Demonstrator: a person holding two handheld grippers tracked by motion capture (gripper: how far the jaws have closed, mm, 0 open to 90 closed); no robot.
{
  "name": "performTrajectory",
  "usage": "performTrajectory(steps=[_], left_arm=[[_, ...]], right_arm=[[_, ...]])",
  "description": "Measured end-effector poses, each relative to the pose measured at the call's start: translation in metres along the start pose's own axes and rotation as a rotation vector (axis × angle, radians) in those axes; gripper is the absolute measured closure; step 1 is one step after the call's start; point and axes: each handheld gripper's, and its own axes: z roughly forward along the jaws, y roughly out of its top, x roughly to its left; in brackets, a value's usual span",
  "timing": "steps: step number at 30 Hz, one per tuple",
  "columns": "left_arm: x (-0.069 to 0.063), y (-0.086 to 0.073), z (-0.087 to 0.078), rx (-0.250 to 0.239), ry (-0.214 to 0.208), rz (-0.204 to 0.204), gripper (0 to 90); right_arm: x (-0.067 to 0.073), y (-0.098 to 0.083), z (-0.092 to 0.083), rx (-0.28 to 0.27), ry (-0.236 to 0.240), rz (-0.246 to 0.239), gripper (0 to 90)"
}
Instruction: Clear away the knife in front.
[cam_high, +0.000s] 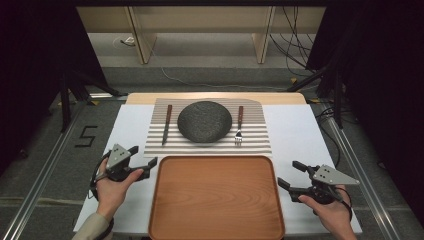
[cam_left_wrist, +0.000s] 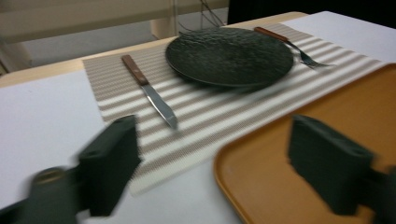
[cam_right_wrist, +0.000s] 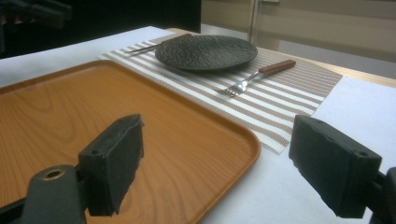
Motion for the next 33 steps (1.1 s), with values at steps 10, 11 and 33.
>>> performTrajectory(steps=[10, 11, 33], left_arm=[[0.028, 0.056, 0.083, 0.102, 0.014, 0.048, 90.0], [0.031, 0.061, 0.093, 0.117, 0.019, 0.051, 90.0], [0.06, 0.076, 0.208, 0.346, 0.068, 0.138, 90.0]], right_arm=[[-0.001, 0.0, 0.001, 0.003, 0.0, -0.008, 18.7], [-0.001, 0.0, 0.001, 0.003, 0.0, -0.008, 18.7], [-0.002, -0.002, -0.003, 0.004, 0.004, 0.0, 18.7]])
